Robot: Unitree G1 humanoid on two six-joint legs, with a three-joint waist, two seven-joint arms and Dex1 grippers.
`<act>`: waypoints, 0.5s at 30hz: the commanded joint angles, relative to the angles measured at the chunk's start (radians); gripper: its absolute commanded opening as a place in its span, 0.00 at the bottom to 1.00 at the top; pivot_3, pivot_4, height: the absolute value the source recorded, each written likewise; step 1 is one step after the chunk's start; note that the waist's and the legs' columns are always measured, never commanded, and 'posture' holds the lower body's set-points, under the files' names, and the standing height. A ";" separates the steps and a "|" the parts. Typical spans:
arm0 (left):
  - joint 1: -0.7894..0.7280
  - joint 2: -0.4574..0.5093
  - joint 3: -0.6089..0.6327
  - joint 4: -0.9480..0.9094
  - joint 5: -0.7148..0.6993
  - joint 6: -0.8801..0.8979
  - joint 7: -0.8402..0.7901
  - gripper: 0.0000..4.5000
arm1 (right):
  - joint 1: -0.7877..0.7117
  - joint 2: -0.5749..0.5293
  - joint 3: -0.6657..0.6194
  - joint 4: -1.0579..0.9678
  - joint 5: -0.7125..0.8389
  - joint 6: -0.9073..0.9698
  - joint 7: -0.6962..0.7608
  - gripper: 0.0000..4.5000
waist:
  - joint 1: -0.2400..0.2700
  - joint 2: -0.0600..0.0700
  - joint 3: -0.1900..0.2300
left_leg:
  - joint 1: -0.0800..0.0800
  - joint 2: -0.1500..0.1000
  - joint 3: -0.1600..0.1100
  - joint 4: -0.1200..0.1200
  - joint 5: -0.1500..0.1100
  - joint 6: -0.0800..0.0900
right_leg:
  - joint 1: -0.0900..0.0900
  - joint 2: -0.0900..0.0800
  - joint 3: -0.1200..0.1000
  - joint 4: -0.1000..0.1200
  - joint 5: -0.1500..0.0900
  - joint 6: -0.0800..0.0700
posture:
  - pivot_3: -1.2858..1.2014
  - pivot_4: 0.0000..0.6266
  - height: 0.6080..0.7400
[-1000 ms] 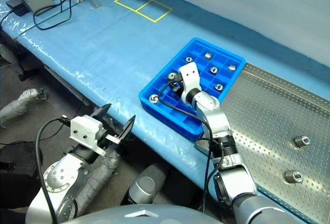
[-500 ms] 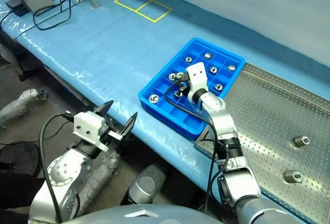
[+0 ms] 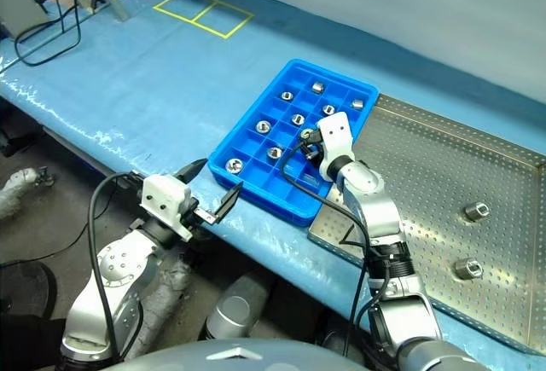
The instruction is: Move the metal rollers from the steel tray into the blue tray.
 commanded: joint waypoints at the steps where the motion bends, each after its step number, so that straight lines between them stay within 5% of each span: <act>1: -0.001 -0.002 -0.009 -0.005 -0.008 -0.020 -0.008 0.98 | 0.012 -0.001 -0.008 -0.045 0.015 0.018 0.007 0.38 | -0.010 0.000 0.000 | 0.000 0.000 0.000 0.000 0.000 0.000 | 0.000 0.000 0.000 0.000 0.000 0.000 | 0.70 0.24 1.00; 15: 0.018 -0.007 -0.006 -0.011 -0.001 -0.023 -0.004 0.98 | -0.011 0.058 -0.018 -0.027 0.067 0.000 0.025 0.38 | -0.057 0.000 0.000 | 0.002 0.000 -0.001 0.001 0.000 0.001 | 0.002 0.000 0.000 0.000 0.001 -0.001 | 0.71 0.24 1.00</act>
